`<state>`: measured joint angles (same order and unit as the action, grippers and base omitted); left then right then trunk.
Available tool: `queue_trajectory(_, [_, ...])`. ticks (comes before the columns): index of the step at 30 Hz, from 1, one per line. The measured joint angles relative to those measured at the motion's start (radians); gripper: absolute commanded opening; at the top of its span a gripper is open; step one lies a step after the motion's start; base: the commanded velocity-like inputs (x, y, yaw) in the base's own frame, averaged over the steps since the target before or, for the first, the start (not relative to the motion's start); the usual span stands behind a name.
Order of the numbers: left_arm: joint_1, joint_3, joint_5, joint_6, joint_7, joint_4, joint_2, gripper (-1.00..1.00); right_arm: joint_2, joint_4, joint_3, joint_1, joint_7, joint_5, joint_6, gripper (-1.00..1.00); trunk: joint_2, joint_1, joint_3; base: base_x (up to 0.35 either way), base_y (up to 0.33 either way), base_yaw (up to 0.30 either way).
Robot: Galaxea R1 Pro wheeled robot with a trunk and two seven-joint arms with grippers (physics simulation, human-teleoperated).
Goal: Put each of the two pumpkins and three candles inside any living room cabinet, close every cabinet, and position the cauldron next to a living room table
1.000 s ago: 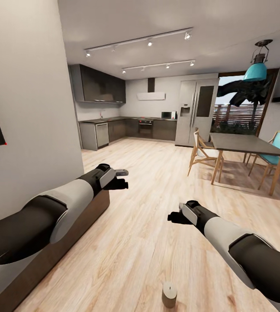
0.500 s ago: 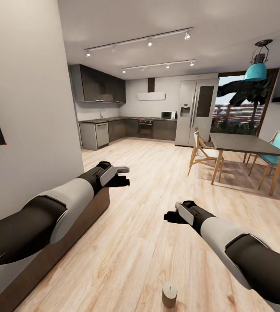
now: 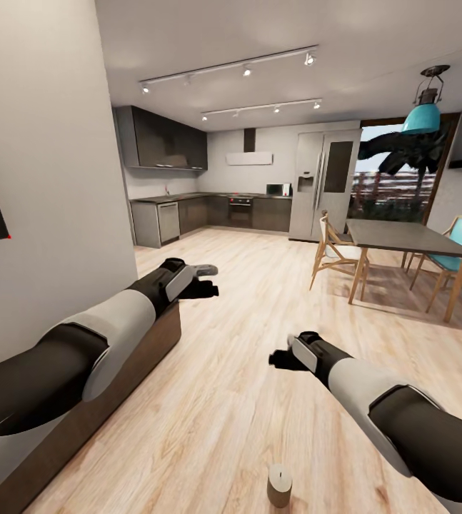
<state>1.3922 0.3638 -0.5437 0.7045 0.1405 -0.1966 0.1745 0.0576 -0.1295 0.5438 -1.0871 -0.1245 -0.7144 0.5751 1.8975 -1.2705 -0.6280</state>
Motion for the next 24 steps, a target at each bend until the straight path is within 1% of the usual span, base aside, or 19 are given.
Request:
queue_trajectory(4, [0.0, 0.0, -0.002, 0.001, 0.0, -0.001, 0.0, 1.0, 0.003, 0.052, 0.001, 0.0, -0.001, 0.001, 0.001, 1.0, 0.0, 0.0, 0.0, 0.0, 0.0, 0.0])
queue_trajectory(7, [0.0, 0.0, -0.002, 0.001, 0.0, -0.001, 0.0, 1.0, 0.015, 0.074, 0.001, 0.0, -0.001, 0.0, 0.01, 1.0, 0.0, 0.0, 0.0, 0.0, 0.0, 0.0])
queue_trajectory(9, [0.0, 0.0, -0.002, 0.001, 0.0, -0.002, 0.0, 1.0, 0.023, 0.082, 0.002, 0.0, -0.001, 0.001, 0.035, 1.0, 0.0, 0.0, 0.0, 0.0, 0.0, 0.0])
queue_trajectory(11, [0.0, 0.0, -0.002, 0.001, 0.0, -0.002, 0.0, 1.0, 0.029, 0.088, 0.002, 0.0, 0.001, 0.0, 0.094, 1.0, 0.0, 0.0, 0.0, 0.0, 0.0, 0.0])
queue_trajectory(13, [0.0, 0.0, -0.002, 0.001, 0.0, -0.002, 0.0, 1.0, 0.03, 0.089, 0.002, 0.0, 0.004, 0.0, 0.109, 1.0, 0.0, 0.0, 0.0, 0.0, 0.0, 0.0])
queue_trajectory(18, [0.0, 0.0, -0.004, 0.001, 0.0, -0.002, 0.0, 1.0, 0.032, 0.09, 0.003, 0.0, 0.007, 0.0, 0.117, 1.0, 0.0, 0.0, 0.0, 0.0, 0.0, 0.0])
queue_trajectory(20, [0.0, 0.0, -0.014, 0.001, 0.0, -0.002, 0.0, 1.0, 0.035, 0.093, 0.003, 0.0, 0.009, 0.0, 0.118, 1.0, 0.0, 0.0, 0.0, 0.0, 0.0, 0.0])
queue_trajectory(24, [0.0, 0.0, -0.023, 0.001, 0.0, -0.002, 0.0, 1.0, 0.048, 0.106, 0.002, 0.005, 0.012, -0.001, 0.118, 1.0, 0.0, 0.0, -0.003, 0.0, 0.0, 0.0])
